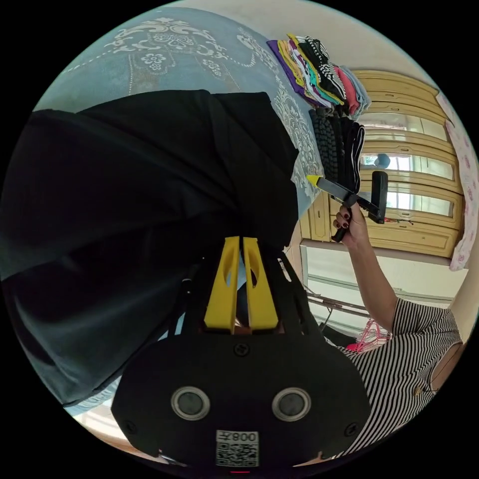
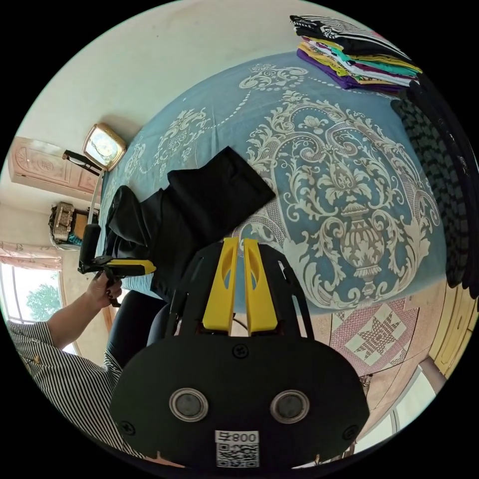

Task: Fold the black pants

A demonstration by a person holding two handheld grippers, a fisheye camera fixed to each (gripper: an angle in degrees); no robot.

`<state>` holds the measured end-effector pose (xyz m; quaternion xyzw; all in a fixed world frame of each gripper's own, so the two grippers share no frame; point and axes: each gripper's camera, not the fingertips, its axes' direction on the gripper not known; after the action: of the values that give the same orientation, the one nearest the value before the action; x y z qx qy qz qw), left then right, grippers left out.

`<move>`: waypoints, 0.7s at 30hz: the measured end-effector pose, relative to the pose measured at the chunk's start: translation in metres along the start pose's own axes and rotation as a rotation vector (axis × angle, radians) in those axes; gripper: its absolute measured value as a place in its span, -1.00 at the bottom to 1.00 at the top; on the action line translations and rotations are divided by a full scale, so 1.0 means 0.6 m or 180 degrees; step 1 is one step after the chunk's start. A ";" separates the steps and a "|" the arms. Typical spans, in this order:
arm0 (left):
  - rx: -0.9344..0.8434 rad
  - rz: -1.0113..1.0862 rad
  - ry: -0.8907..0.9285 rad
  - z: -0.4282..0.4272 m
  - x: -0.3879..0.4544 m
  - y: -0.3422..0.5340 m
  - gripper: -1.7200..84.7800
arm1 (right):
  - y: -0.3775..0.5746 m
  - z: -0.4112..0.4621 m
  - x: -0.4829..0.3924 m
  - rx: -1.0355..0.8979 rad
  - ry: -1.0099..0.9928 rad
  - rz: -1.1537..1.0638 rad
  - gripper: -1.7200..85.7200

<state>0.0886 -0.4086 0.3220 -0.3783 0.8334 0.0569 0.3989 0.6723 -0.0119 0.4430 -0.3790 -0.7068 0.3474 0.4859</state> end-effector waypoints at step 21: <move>0.1145 0.0539 0.1288 -0.123 0.077 -0.155 -0.96 | -0.068 0.022 -0.107 0.0014 0.0932 -0.0455 -0.87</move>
<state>0.0873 -0.5309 0.3584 -0.2340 0.9214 -0.1354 0.2790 0.6674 -0.0885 0.4469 -0.3733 -0.6528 0.2546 0.6080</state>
